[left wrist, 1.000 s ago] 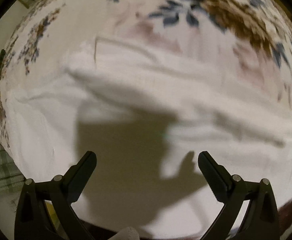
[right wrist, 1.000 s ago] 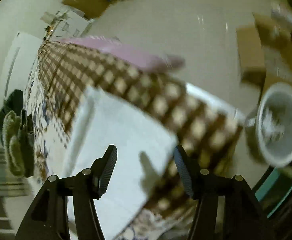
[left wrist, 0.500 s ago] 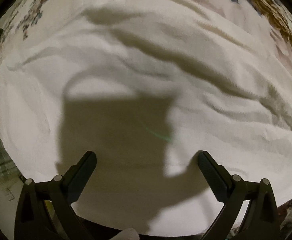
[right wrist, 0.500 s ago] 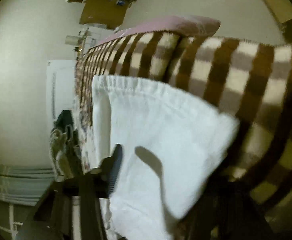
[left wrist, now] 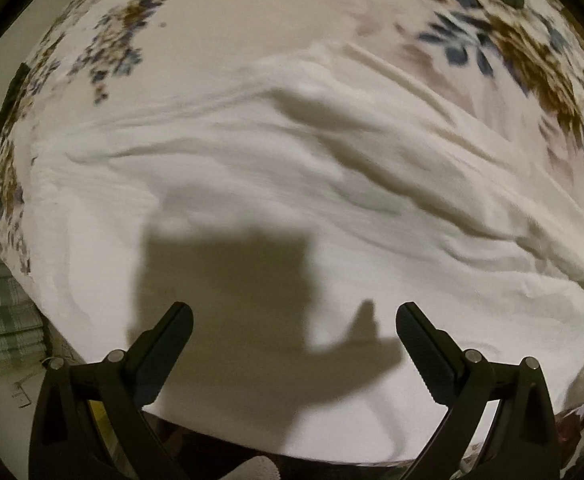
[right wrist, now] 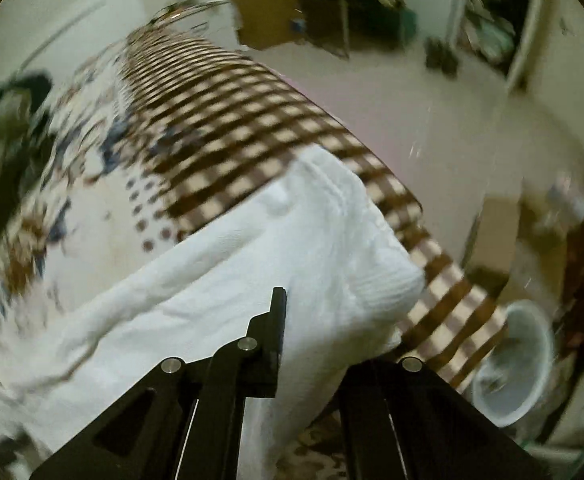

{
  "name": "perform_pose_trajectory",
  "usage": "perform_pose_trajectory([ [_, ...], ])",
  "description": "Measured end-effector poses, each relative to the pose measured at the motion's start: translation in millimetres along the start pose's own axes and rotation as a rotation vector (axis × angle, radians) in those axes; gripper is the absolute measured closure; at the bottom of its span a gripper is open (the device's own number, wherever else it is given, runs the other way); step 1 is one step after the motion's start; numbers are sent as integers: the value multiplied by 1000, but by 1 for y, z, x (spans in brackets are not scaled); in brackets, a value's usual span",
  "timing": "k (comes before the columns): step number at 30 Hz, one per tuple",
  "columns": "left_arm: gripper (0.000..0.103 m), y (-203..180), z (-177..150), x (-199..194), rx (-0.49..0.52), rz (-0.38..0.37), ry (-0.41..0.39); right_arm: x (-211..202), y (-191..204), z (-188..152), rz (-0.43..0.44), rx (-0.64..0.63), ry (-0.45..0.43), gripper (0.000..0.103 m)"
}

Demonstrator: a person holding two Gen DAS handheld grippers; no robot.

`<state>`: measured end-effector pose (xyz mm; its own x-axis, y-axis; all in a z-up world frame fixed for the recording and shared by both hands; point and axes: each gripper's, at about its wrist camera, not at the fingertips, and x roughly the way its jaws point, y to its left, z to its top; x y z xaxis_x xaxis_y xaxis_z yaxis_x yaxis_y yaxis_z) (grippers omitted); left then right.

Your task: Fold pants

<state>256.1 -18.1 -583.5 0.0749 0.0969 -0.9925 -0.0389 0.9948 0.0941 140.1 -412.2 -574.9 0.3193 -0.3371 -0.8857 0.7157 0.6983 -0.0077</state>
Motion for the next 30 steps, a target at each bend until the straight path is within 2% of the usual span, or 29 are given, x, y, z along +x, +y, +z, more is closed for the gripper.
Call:
perform_pose_trajectory([
  [5, 0, 39, 7, -6, -26, -6, -10, -34, 44, -12, -30, -155, -60, 98],
  [10, 0, 89, 16, -4, -56, -17, -4, -75, 115, -35, -17, -318, -114, 98],
  [14, 0, 133, 25, -2, -85, -29, -5, -102, 177, -66, 17, -437, -128, 98],
  [21, 0, 227, 30, 15, -189, -24, -5, -120, 287, -152, 88, -624, -86, 98],
  [30, 0, 324, 12, 44, -297, -18, 7, -139, 381, -258, 169, -825, -69, 98],
])
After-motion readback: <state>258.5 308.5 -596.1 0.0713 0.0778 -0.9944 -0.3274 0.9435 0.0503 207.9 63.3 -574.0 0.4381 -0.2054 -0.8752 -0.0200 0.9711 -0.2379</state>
